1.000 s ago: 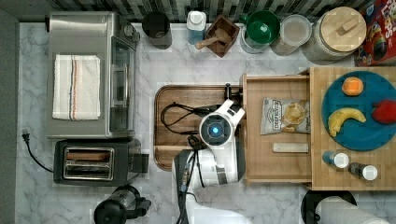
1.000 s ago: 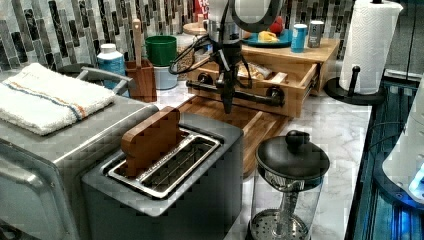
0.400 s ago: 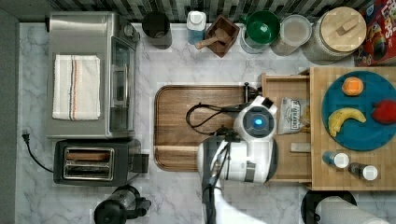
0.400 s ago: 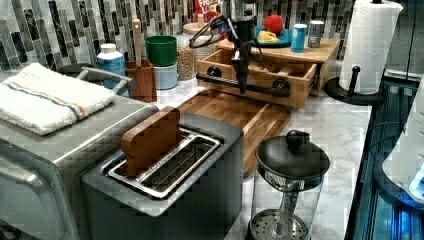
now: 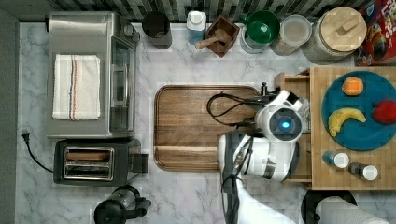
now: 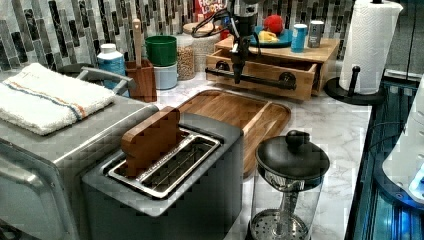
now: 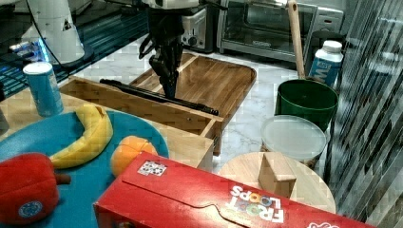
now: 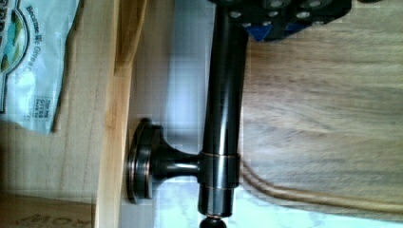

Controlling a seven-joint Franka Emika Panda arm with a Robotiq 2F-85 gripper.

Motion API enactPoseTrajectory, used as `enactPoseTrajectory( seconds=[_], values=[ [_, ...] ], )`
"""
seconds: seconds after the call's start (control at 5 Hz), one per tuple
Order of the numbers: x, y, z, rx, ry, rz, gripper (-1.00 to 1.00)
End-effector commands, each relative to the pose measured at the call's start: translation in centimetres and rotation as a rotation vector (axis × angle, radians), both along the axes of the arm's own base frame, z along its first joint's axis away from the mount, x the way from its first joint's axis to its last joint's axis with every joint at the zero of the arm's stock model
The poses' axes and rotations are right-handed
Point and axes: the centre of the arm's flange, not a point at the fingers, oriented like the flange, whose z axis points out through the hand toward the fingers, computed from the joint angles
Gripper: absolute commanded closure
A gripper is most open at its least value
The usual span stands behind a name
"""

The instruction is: Close the drawer.

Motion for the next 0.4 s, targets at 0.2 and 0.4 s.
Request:
enactPoseTrajectory(
  seconds=[0.2, 0.4],
  values=[
    [2.2, -14.4, 7.6, -0.135, -0.089, -0.083, 1.0],
    [2.7, -18.4, 7.0, -0.147, -0.105, -0.044, 1.0]
  ],
)
